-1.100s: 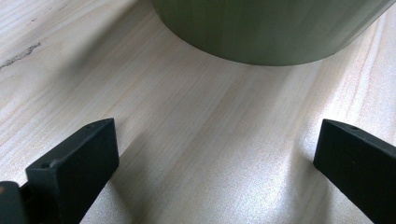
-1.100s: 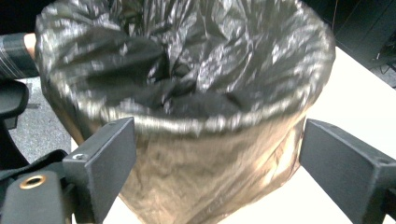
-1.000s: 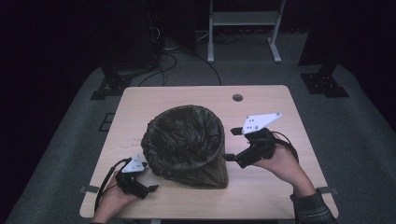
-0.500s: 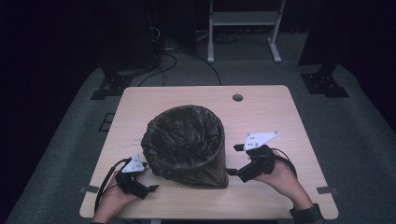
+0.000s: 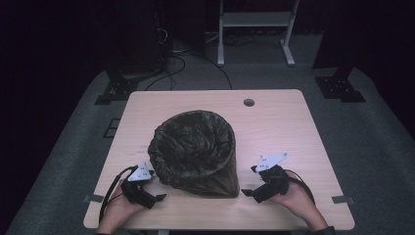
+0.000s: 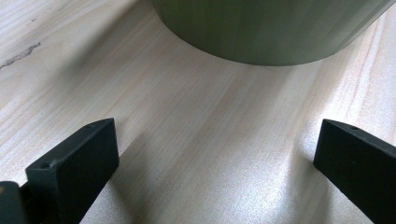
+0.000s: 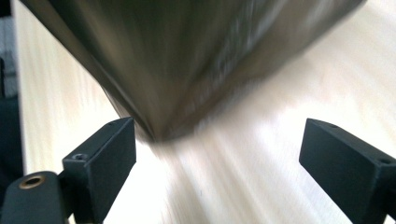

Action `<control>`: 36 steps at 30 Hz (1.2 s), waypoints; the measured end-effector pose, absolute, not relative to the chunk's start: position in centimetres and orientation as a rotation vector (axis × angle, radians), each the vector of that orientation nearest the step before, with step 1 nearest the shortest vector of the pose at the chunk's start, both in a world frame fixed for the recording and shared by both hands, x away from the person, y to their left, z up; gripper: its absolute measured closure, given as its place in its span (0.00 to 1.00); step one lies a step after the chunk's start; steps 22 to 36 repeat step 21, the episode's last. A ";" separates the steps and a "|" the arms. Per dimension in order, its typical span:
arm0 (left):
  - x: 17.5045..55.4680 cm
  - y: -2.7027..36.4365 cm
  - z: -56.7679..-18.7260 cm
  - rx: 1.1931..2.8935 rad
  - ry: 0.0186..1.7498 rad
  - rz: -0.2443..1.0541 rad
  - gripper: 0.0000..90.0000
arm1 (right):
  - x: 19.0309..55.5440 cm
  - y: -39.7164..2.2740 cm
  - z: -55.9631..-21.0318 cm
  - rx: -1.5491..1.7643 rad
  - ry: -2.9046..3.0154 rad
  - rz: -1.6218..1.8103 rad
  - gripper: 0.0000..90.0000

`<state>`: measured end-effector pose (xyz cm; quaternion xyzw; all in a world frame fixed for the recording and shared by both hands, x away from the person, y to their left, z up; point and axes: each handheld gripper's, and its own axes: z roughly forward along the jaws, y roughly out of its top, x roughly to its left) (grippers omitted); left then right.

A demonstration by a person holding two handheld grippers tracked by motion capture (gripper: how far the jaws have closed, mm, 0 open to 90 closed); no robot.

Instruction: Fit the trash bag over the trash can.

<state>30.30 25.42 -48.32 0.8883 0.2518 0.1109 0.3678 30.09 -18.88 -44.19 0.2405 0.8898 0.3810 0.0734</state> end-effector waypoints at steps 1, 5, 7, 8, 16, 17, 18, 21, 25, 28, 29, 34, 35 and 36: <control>30.3 25.4 -48.3 2.282 0.647 0.285 0.00 | 30.1 -18.9 -44.7 0.731 2.678 1.115 0.11; 30.3 25.4 -48.3 2.282 0.647 0.285 0.00 | 29.7 -19.0 -46.2 0.742 2.690 1.051 0.11; 30.3 25.4 -48.3 2.281 0.647 0.285 0.00 | 29.6 -18.9 -46.8 0.750 2.693 1.005 0.11; 30.3 25.4 -48.3 2.281 0.647 0.285 0.00 | 29.5 -18.8 -47.0 0.746 2.692 0.986 0.11; 30.3 25.4 -48.3 2.281 0.647 0.285 0.00 | 29.3 -18.8 -47.9 0.746 2.677 1.011 0.11; 30.3 25.4 -48.3 2.282 0.647 0.285 0.00 | 29.3 -18.9 -47.9 0.745 2.675 1.013 0.11; 30.3 25.4 -48.3 2.282 0.647 0.285 0.00 | 29.3 -18.8 -47.9 0.746 2.673 1.013 0.11; 30.3 25.4 -48.3 2.281 0.647 0.285 0.00 | 29.2 -18.9 -47.9 0.748 2.672 1.014 0.11; 30.3 25.4 -48.3 2.281 0.647 0.285 0.00 | 29.2 -18.9 -47.9 0.748 2.672 1.014 0.11; 30.3 25.4 -48.3 2.281 0.647 0.285 0.00 | 29.2 -18.9 -47.9 0.748 2.672 1.014 0.11; 30.3 25.4 -48.3 2.281 0.647 0.285 0.00 | 29.2 -18.9 -47.9 0.748 2.672 1.014 0.11; 30.3 25.4 -48.3 2.281 0.647 0.285 0.00 | 29.2 -18.9 -47.9 0.748 2.672 1.014 0.11; 30.3 25.4 -48.3 2.281 0.647 0.285 0.00 | 29.2 -18.9 -47.9 0.748 2.672 1.014 0.11; 30.3 25.4 -48.3 2.281 0.647 0.285 0.00 | 29.2 -18.9 -47.9 0.748 2.672 1.014 0.11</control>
